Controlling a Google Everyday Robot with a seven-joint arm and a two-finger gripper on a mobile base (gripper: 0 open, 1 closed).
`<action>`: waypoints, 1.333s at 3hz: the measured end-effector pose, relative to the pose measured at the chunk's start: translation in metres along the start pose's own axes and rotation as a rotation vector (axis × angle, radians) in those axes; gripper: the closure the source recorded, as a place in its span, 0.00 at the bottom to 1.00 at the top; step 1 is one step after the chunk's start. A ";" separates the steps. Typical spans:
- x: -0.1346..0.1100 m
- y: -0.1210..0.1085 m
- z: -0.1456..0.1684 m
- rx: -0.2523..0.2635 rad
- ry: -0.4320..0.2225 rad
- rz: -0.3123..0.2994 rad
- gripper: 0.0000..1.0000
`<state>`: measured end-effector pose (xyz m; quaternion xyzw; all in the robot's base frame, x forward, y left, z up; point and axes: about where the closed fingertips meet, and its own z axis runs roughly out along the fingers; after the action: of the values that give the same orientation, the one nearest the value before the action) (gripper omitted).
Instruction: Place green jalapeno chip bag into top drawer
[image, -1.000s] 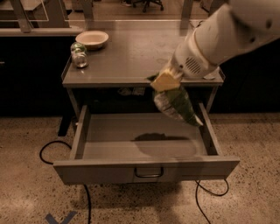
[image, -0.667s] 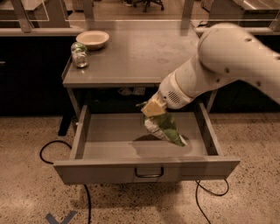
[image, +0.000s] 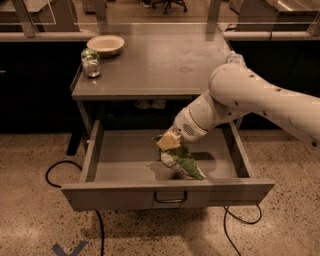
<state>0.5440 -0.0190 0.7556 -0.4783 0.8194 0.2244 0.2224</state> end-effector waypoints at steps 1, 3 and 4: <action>-0.001 -0.009 0.003 0.017 -0.003 0.002 1.00; -0.010 -0.051 0.017 0.058 -0.017 0.009 1.00; -0.006 -0.054 0.029 0.036 0.016 0.030 1.00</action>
Offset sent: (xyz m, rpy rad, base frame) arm 0.1007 -0.0150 -0.0270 -0.0127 -0.0791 -0.0853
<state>0.5988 -0.0226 0.7275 -0.4634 0.8323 0.2090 0.2210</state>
